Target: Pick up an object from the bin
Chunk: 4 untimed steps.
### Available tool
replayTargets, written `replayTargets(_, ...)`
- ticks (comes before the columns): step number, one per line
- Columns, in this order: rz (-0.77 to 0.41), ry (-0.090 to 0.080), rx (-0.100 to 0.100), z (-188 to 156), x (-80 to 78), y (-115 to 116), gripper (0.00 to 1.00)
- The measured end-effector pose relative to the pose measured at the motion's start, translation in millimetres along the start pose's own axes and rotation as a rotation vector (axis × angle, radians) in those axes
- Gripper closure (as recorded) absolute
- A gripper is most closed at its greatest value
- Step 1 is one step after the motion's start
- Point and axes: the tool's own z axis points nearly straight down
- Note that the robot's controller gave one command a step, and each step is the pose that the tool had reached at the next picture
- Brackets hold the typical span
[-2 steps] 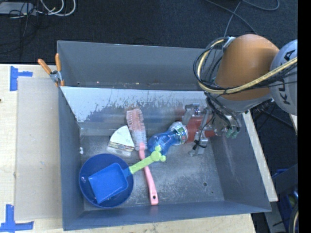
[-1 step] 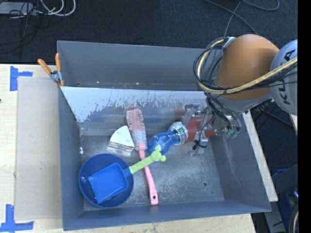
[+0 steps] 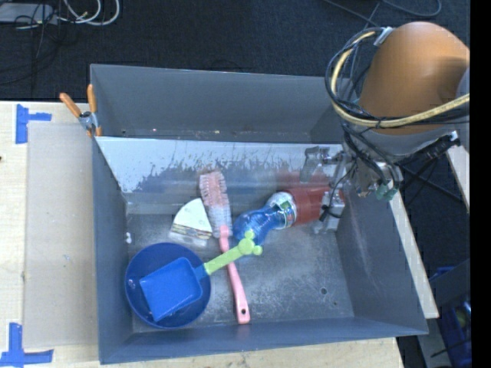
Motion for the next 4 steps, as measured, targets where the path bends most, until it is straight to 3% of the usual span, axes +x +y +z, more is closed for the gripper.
replayTargets(1,0.000,-0.006,0.000,-55.5,-1.2,0.1,0.00)
replayTargets(2,-0.098,-0.011,0.001,-10.3,-23.1,16.4,0.00)
replayTargets(3,-0.126,-0.002,0.000,16.0,-18.1,24.5,0.00)
replayTargets(4,-0.158,-0.015,0.001,16.8,-16.1,27.1,0.00)
